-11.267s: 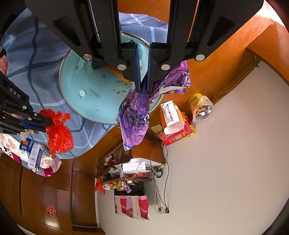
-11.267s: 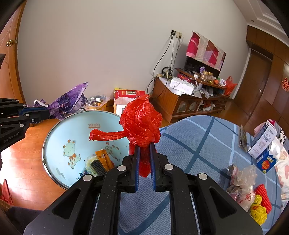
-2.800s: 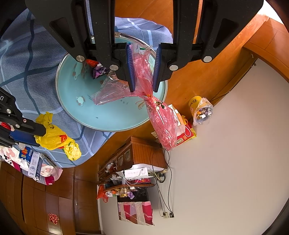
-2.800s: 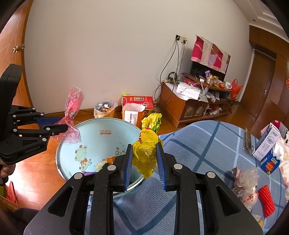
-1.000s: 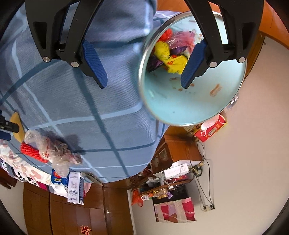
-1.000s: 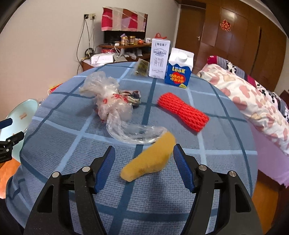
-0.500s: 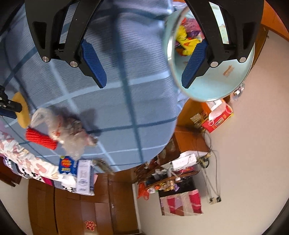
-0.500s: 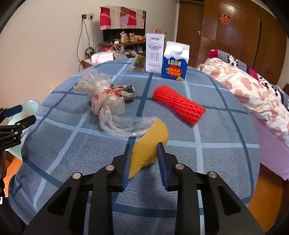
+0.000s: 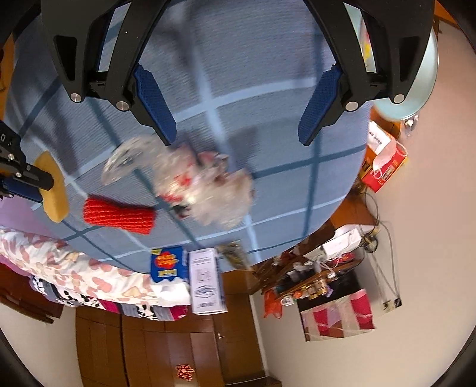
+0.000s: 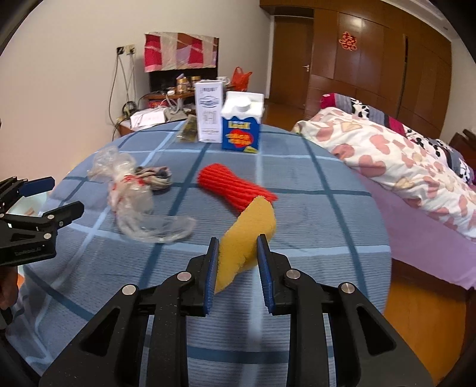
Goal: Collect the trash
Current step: 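Grasp the clear red-printed plastic bag with the left tool while the right tool grasps the yellow sponge, then carry the clear bag over the bin with the left tool while the right tool holds the sponge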
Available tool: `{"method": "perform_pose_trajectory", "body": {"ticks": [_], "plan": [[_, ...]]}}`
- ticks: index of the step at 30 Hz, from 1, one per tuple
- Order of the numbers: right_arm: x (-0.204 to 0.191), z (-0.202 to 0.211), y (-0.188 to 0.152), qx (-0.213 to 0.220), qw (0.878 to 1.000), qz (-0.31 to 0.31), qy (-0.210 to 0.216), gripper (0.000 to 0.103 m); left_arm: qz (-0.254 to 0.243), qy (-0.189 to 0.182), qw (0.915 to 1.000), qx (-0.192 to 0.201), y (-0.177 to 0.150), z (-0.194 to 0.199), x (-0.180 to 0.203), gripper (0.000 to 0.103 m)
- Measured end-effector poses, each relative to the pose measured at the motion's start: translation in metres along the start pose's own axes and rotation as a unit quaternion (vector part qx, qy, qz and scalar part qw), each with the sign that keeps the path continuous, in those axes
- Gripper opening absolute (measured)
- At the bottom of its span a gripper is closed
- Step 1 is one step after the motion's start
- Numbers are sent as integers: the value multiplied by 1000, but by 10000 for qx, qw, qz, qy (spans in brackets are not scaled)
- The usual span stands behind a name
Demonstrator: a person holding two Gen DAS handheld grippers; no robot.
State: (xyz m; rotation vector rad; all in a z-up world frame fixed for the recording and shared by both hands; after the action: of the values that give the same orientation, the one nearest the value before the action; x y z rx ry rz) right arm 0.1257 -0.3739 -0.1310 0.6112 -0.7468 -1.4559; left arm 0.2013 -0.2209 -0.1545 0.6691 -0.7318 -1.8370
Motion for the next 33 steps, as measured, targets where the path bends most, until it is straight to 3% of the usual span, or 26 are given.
{"method": "perform_pose_trajectory", "body": {"ticks": [6,9,10,11,14,22,33], "plan": [[12,3,-4,106,9999,-118,48,26,-139,-192,9996,-136,5,-17,31,64],[8,5,-3,165,9997,-87,128,26,-153,-309,9988,-350,3,-33,38,39],[7,6,-3,182,9997,-78,146,26,-112,-452,9977,-493,1,-39,41,19],[5,7,-2,213,9996,-58,178,26,-79,-491,9972,-562,-1,-42,42,10],[0,10,1,290,9993,-16,216,26,-128,-543,9974,-466,-2,-35,39,5],[-17,19,9,415,9986,120,318,26,-133,-566,9983,-67,-4,12,13,4],[-72,18,29,541,9952,498,651,26,-29,-321,9995,-11,-22,38,-37,4]]}}
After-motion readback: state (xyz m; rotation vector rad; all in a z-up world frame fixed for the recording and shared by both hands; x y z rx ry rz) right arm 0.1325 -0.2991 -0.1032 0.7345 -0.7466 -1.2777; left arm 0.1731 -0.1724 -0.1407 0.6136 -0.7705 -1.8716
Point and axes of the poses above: each gripper's, at about its wrist camera, not at the fingertips, and z roughly against the way its jaws point, x to its right, y to its top, the point moved 8 cm from there along -z, roughly the way its jaws point, and after that the axes turned 4 degrees about z, right-handed, at the moved point
